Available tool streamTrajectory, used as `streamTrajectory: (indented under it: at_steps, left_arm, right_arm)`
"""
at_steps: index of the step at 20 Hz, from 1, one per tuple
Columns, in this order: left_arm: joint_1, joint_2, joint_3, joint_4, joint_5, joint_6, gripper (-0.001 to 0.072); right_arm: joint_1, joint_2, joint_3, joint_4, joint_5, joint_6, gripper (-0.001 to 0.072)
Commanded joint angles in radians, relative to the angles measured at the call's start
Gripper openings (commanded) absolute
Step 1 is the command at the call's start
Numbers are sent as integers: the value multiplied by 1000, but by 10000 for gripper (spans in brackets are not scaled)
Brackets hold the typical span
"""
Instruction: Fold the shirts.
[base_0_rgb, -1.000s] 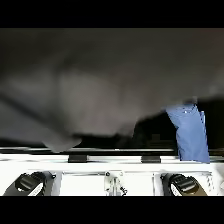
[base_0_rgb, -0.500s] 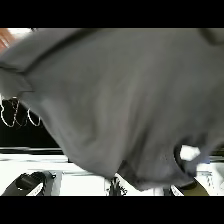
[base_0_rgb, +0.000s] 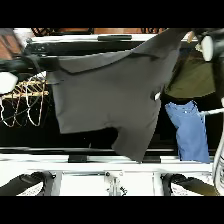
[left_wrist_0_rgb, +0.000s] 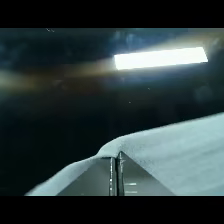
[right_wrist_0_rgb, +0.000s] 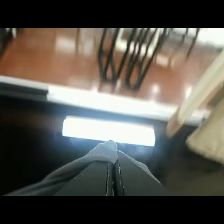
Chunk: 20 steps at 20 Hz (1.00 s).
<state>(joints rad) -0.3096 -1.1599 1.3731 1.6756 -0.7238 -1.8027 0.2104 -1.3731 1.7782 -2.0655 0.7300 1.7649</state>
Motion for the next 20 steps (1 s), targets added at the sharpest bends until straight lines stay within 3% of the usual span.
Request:
streamTrajectory:
  at_steps: [1,4,7,8,9,10,11,13,15,18,20]
  left_arm:
    - [16,-198,-1,-121,169,-55,39]
    - [16,-336,-1,-250,137,-54,39]
    - [19,-412,-1,-346,-3,-54,53]
    - [23,-416,-1,-349,-52,-54,126]
    - [34,-413,5,-349,-115,-47,275]
    - [55,-409,23,-348,-198,-38,501]
    - [94,-405,61,-349,-320,-15,636]
    - [187,-401,140,-352,-561,154,631]
    - [306,-380,153,-367,-729,221,630]
    - [444,-333,-13,-472,-747,252,495]
    - [487,-302,-190,-522,-676,294,500]
  right_arm:
    - [-60,-138,1,119,17,108,63]
    - [-83,-238,1,378,164,104,64]
    - [-62,-341,0,539,328,54,64]
    - [-55,-362,0,563,356,47,100]
    - [-51,-365,0,583,369,46,252]
    - [-53,-354,2,603,379,23,447]
    - [-60,-329,2,609,402,-18,451]
    - [-94,-259,1,610,510,-105,451]
    - [-174,-205,1,668,728,-234,451]
    - [-333,-196,-29,785,1019,-283,451]
    - [-413,-183,-98,840,1065,-280,452]
